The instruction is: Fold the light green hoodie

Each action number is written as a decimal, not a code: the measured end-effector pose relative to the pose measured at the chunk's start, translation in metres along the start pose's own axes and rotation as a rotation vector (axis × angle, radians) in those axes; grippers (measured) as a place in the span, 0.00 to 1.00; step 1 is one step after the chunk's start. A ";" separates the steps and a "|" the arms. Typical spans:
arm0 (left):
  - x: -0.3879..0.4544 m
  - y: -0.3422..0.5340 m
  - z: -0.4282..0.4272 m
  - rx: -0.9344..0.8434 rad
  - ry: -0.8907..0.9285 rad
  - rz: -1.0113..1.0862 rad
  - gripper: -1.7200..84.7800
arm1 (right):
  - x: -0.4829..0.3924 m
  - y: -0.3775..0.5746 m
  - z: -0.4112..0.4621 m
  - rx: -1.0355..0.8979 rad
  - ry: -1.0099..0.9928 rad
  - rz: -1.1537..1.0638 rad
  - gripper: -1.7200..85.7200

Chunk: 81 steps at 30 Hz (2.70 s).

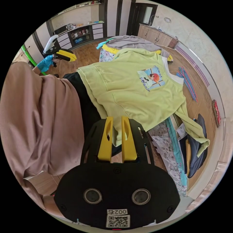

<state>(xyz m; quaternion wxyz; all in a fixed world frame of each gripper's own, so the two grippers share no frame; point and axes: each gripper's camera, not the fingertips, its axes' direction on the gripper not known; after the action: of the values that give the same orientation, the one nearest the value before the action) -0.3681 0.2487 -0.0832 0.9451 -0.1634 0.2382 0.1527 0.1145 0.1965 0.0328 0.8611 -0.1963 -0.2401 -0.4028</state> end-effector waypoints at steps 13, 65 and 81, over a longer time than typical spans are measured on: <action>0.043 -0.047 0.048 -0.103 0.045 0.220 0.07 | 0.001 0.052 -0.002 0.034 0.101 0.113 0.11; 0.038 -0.017 0.071 -0.159 -0.055 0.098 0.01 | 0.035 0.218 0.008 0.303 -0.041 0.684 0.05; 0.027 -0.030 0.019 -0.238 -0.142 0.223 0.01 | 0.018 0.212 -0.057 0.099 0.597 0.513 0.01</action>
<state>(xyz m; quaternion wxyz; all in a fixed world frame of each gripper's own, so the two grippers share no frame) -0.3269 0.2348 -0.0737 0.9108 -0.2356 0.1677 0.2948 0.3058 0.2821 -0.0338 0.9742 -0.0827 0.0584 -0.2019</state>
